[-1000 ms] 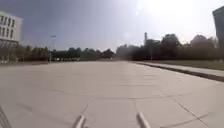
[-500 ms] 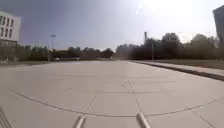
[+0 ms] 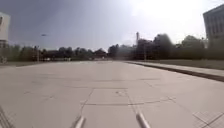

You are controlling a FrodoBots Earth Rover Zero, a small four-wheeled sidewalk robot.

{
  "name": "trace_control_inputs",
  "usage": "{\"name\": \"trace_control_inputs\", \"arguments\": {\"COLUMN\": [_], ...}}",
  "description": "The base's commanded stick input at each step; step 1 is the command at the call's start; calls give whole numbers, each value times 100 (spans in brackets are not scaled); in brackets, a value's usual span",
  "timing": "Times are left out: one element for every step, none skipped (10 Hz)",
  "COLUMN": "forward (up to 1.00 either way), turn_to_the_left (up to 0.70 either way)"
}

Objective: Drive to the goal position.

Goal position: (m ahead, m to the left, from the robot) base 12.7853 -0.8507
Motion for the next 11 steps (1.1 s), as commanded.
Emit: {"name": "trace_control_inputs", "arguments": {"forward": [100,100,100,100,100,100,100,100,100,100,100], "turn_to_the_left": [0,0,0,0,0,0,0,0,0,0,0]}}
